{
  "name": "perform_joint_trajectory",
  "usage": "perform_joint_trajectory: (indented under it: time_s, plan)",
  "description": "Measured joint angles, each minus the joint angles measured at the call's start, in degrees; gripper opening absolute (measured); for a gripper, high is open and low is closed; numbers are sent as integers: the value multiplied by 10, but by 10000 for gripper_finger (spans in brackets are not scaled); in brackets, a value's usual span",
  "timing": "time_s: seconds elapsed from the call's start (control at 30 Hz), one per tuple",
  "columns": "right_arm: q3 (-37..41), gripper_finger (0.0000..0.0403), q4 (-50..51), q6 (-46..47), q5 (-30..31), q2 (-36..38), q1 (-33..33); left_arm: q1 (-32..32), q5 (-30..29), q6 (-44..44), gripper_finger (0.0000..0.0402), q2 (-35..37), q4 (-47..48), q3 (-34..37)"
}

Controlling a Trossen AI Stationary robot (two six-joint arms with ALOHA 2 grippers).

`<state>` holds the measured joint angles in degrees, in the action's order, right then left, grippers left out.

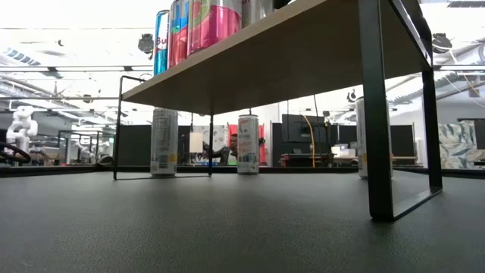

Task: Place canned beverage on shelf
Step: Adjust the soda cans on the shelf

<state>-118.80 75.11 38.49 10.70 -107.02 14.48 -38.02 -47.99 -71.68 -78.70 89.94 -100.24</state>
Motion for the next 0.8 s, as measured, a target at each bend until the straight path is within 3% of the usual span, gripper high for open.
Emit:
perform_joint_trajectory:
  time_s: [0.33,0.53,0.7,0.8]
  plan:
    - [0,54,1,-6,-4,0,-5,0,2,0,35,0,-11,6]
    - [0,54,9,11,-50,31,2,0,13,0,35,0,-10,6]
    - [-1,54,95,47,-21,83,7,0,13,5,35,0,-10,6]
    - [-1,54,113,36,3,110,0,0,13,53,35,1,-34,23]
